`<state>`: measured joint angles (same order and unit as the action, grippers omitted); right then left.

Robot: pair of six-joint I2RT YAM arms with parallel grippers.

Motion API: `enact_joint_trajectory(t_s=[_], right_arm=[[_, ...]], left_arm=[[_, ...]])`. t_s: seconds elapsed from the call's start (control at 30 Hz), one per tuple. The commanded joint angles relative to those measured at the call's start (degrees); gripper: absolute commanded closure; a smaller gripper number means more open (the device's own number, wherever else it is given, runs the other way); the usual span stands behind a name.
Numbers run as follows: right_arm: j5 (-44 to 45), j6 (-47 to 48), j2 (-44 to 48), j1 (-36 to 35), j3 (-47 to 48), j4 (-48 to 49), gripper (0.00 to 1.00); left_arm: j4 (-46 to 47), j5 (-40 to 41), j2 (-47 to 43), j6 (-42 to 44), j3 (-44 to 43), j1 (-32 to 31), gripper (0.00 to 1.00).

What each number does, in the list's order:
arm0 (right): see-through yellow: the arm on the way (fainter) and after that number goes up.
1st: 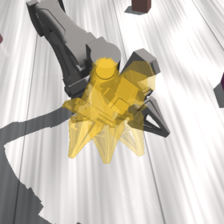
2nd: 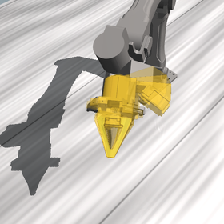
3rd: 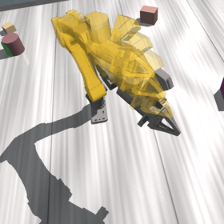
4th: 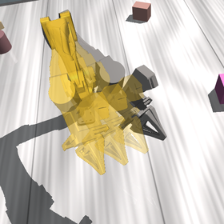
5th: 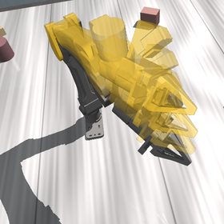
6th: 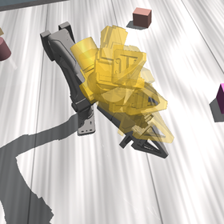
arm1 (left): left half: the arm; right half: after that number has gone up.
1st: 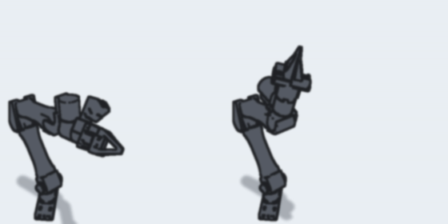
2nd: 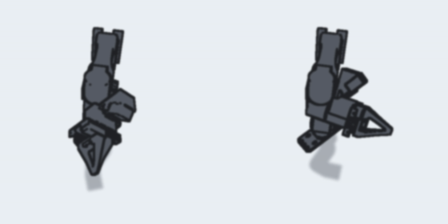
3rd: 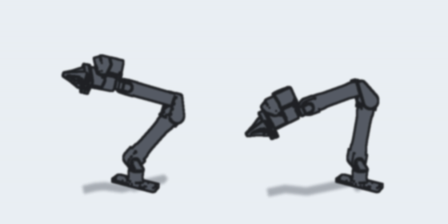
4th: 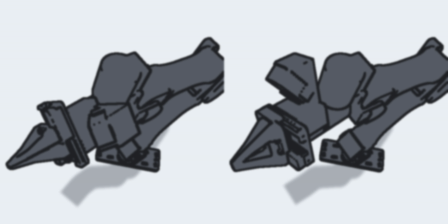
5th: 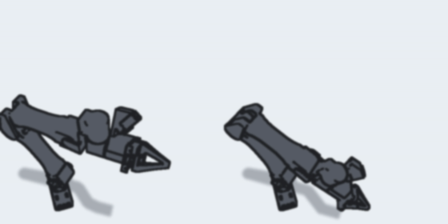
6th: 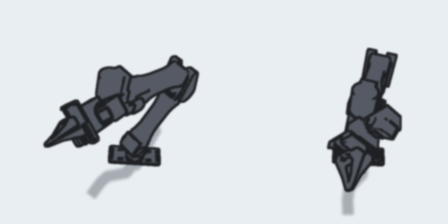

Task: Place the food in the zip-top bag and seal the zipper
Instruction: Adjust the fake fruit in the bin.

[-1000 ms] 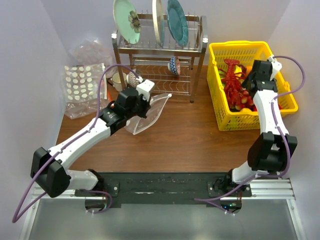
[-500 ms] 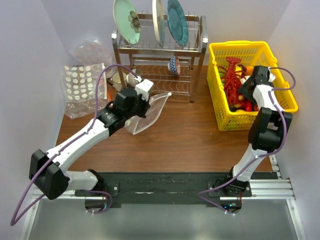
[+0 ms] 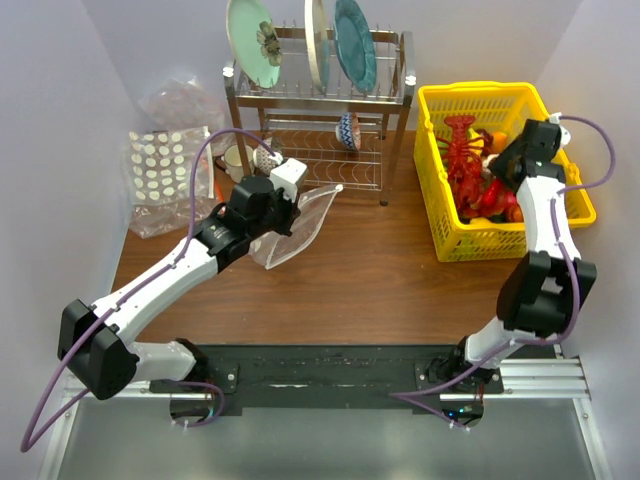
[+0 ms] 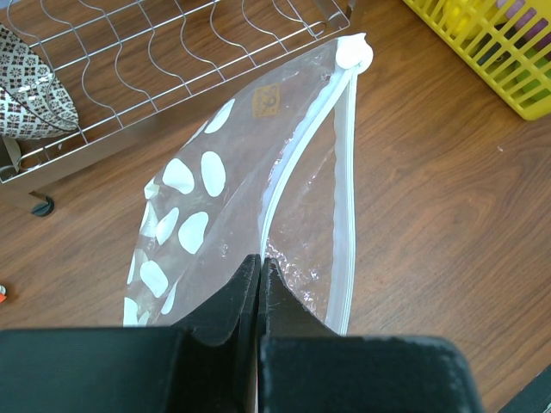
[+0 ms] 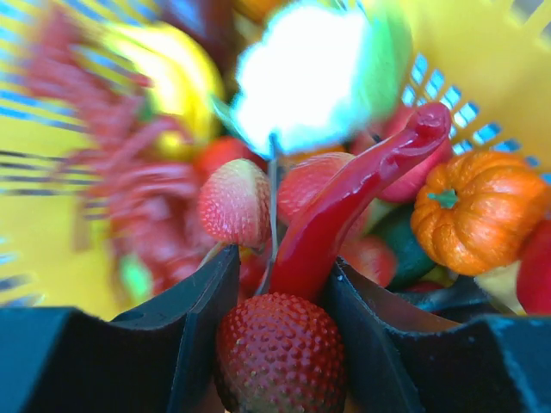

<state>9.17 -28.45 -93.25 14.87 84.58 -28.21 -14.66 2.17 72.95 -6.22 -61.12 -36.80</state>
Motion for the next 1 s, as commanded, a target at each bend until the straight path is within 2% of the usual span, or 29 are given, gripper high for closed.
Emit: enact_joint_trajectory(t_s=[0.0,0.03,0.27,0.33,0.5,0.53,0.77,0.8,0.9,0.93,0.97], right_arm=[[-2.14,0.32,9.13,-0.28,-0.46,5.08,0.72],[-2.05,0.32,10.01,-0.28,-0.55,5.35,0.76],[-3.63,0.15,12.74,-0.28,0.86,4.47,0.79],[-4.25,-0.03,13.36,-0.28,0.50,5.00,0.84],[-7.14,-0.29,12.83,-0.28,0.94,4.56,0.91],[-8.10,-0.47,12.75,-0.28,0.86,4.48,0.95],[-8.91,-0.56,12.48,-0.28,0.76,4.57,0.96],[-8.99,-0.56,12.48,-0.28,0.94,4.56,0.94],[-10.12,-0.30,11.78,-0.28,2.08,3.69,0.68],[-10.31,0.23,11.52,-0.28,2.43,3.34,0.62],[-10.66,0.49,11.34,-0.28,2.70,2.81,0.65]], left_arm=[[1.82,0.37,-1.05,1.03,0.13,-0.12,1.00],[1.91,0.37,-0.97,1.12,0.13,-0.20,1.00],[1.74,0.46,-0.96,1.12,0.13,-0.21,1.00],[1.74,0.64,-0.88,1.12,0.13,-0.21,1.00],[1.74,0.72,-0.97,1.12,0.13,-0.12,1.00],[1.82,0.64,-0.88,1.12,0.21,-0.20,1.00],[1.74,0.73,-0.88,1.21,0.21,-0.21,1.00],[1.82,0.73,-0.79,1.12,0.21,-0.21,1.00],[1.74,0.81,-0.79,1.21,0.21,-0.21,1.00],[1.74,0.81,-0.79,1.21,0.21,-0.21,1.00],[1.74,0.81,-0.70,1.21,0.21,-0.21,1.00]])
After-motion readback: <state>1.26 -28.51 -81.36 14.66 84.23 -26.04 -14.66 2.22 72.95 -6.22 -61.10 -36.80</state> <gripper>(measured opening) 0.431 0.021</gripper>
